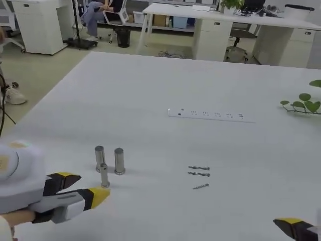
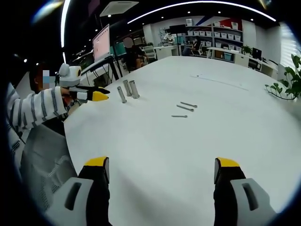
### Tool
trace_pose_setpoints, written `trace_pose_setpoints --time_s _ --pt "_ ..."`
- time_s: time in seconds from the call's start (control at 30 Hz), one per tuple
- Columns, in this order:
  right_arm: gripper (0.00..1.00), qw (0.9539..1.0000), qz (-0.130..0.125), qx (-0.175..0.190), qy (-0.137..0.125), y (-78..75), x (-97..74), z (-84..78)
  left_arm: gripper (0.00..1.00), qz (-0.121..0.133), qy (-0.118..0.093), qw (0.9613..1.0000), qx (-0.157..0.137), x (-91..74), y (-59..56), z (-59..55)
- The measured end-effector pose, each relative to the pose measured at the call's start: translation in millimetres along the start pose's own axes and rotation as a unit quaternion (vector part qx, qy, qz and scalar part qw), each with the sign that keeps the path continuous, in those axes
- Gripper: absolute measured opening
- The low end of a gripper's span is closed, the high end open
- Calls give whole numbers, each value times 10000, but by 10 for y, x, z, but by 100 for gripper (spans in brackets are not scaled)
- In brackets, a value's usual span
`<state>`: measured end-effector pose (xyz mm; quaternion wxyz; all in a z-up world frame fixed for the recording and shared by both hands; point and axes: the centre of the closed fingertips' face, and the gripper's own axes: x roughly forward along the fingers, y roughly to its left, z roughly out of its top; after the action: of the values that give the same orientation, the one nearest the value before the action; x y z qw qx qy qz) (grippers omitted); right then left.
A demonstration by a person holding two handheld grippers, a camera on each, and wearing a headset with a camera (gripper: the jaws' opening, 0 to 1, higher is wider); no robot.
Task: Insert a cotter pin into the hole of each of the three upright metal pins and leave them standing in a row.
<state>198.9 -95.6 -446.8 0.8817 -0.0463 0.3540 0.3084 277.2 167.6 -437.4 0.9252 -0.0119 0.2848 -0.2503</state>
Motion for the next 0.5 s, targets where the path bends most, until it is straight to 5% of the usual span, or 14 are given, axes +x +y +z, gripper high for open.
trace_pose_setpoints --time_s 0.13,0.5 --pt "91 10000 20 11 18 10 10 -11 41 8 -25 9995 303 71 5 42" --pt "91 10000 77 -11 45 36 39 -15 33 21 16 9987 508 223 47 80"
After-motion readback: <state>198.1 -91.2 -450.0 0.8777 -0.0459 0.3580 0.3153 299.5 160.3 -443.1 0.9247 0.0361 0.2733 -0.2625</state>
